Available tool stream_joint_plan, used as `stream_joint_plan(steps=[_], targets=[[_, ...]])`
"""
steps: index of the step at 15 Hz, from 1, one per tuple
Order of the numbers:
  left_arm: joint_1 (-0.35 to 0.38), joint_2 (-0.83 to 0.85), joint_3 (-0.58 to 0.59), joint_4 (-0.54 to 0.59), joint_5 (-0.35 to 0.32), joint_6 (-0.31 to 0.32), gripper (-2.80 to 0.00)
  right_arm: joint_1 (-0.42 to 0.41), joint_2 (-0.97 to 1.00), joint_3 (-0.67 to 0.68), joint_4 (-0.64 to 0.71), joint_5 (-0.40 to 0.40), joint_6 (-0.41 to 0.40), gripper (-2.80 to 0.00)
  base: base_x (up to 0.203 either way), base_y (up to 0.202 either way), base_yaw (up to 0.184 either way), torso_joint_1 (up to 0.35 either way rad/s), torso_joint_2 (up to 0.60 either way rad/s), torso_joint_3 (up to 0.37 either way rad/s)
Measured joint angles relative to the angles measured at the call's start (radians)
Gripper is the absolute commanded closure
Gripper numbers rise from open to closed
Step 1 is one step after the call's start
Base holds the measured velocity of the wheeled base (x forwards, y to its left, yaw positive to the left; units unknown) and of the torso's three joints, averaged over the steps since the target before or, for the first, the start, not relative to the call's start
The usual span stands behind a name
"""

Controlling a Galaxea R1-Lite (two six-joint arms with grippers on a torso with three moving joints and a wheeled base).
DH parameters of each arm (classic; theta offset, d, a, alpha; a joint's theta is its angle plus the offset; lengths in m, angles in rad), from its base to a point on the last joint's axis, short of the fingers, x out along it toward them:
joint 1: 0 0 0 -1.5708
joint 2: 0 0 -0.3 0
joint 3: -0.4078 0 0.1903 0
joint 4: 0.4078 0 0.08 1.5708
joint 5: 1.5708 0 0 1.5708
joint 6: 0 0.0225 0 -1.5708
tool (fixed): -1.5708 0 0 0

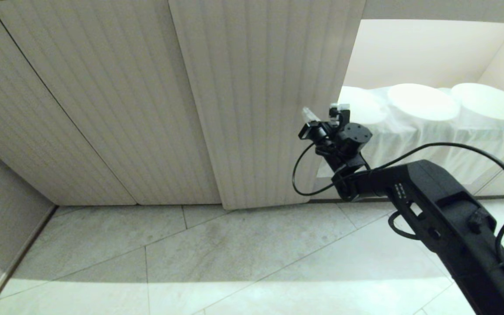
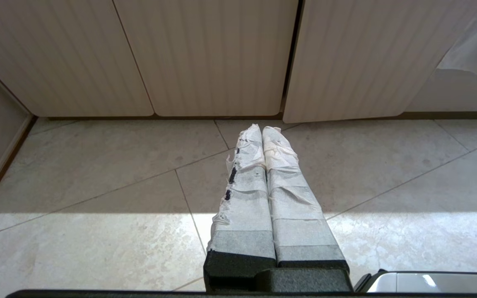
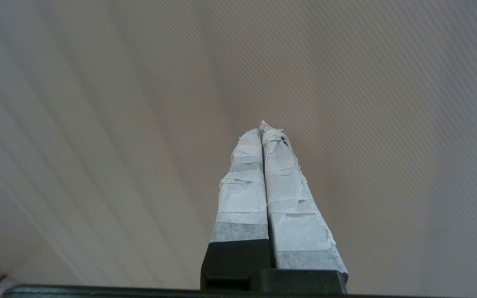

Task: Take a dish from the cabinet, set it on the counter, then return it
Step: Close the cabinet door

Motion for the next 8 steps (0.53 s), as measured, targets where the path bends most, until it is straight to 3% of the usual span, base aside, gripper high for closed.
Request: stream_joint_plan(steps=[8], targets=[[0.000,0.000,0.000,0.000,0.000,0.000,0.00,-0.001,-0.063,0.068,0.005,0.044,0.001,0.00,0.000,0.000,0.000,0.000,0.00,0.000]])
